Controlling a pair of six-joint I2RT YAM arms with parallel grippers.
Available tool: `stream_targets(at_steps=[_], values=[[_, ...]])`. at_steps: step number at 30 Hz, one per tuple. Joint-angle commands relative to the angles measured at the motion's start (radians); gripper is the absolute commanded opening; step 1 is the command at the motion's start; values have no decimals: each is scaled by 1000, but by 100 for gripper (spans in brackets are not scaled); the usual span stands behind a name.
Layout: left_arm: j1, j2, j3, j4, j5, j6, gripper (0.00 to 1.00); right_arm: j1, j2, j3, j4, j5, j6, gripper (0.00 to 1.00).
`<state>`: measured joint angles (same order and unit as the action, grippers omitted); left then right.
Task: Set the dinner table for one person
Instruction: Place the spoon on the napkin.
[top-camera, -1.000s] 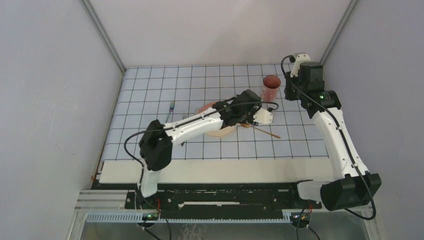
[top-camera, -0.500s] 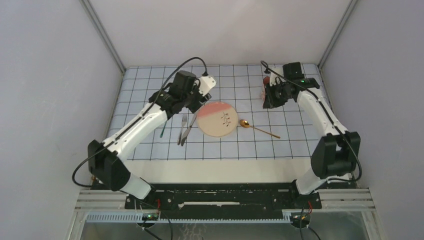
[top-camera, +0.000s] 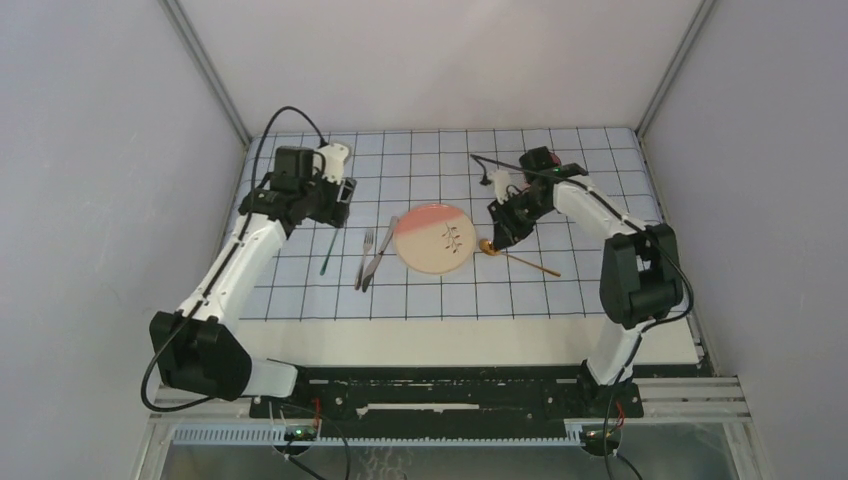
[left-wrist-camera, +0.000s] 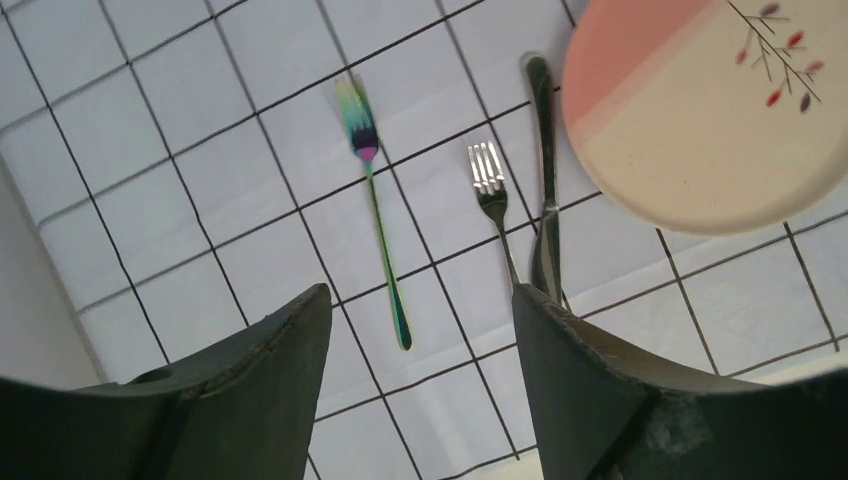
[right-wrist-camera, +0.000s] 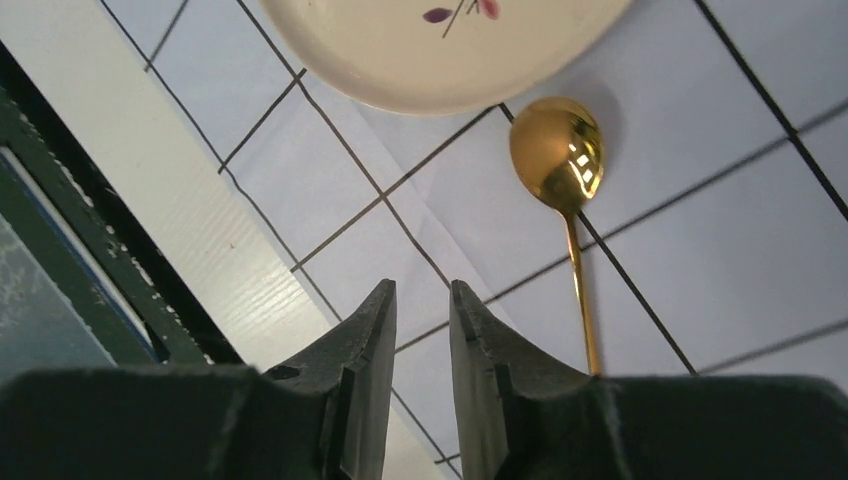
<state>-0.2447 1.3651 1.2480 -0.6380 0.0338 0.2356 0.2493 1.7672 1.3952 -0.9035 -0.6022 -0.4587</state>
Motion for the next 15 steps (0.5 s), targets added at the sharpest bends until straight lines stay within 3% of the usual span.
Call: stream_targets(at_steps=[1, 6, 15], values=[[131, -17, -22, 39, 115, -116, 72, 58, 63, 35, 58, 54, -67, 35], [181, -52, -136, 129, 51, -109, 85, 41, 109, 50, 126, 70, 27, 42], [248, -91, -189, 152, 101, -112, 88, 18, 116, 108, 205, 298, 50, 53]])
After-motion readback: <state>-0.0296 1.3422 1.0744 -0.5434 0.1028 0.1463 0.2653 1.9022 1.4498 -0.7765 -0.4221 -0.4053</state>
